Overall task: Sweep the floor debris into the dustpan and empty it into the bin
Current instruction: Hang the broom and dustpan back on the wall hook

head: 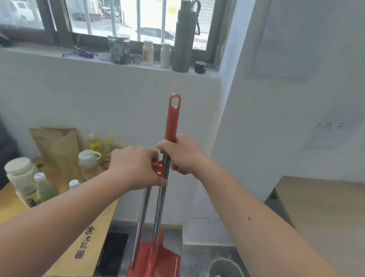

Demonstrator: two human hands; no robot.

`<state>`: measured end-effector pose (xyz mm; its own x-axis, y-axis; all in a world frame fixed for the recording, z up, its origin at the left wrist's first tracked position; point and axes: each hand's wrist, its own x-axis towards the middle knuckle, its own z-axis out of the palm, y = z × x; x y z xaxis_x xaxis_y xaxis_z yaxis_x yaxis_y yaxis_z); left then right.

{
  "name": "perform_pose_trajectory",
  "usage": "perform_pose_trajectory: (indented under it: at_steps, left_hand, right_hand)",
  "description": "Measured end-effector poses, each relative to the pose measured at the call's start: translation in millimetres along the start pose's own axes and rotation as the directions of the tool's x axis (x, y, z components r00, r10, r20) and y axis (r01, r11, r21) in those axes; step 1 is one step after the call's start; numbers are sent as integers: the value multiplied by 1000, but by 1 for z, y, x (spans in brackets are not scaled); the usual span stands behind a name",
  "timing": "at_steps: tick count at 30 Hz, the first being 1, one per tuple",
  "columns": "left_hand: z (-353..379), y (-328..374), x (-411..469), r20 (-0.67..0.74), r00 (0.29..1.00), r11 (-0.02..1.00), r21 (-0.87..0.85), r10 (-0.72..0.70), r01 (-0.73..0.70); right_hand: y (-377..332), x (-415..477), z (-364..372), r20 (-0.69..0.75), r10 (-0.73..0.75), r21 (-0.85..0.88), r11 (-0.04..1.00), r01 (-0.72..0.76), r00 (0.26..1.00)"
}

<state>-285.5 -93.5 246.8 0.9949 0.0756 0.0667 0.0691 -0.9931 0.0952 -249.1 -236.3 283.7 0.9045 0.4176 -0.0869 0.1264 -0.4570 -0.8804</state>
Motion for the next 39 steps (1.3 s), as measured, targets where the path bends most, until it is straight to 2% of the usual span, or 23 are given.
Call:
perform_pose_trajectory:
  at_steps: [5, 13, 24, 28, 32, 36, 39]
  left_hand:
    - [11, 3, 39, -97, 990, 994, 2, -106, 107]
    - [21, 28, 99, -140, 972, 980, 49, -186, 195]
    - [37, 6, 160, -68, 974, 975, 36, -218, 221]
    - [57, -15, 183, 10, 974, 974, 9, -226, 226]
    - [86, -42, 209, 92, 981, 985, -14, -169, 171]
    - [122, -56, 234, 145, 982, 991, -31, -123, 129]
    - [145, -56, 253, 148, 981, 987, -80, -129, 142]
  right_hand:
    - [12, 46, -11, 53, -58, -14, 998, 59, 997]
    - [32, 108, -42, 131, -70, 70, 996, 61, 989]
    - [41, 171, -39, 168, -18, 15, 1000, 16, 986]
    - [51, 200, -15, 111, 30, 32, 999, -33, 993]
    - [72, 229, 10, 54, 80, 95, 992, -85, 995]
    - [101, 258, 30, -22, 94, -13, 995, -94, 995]
    - [126, 280, 44, -133, 113, -51, 991, -121, 985]
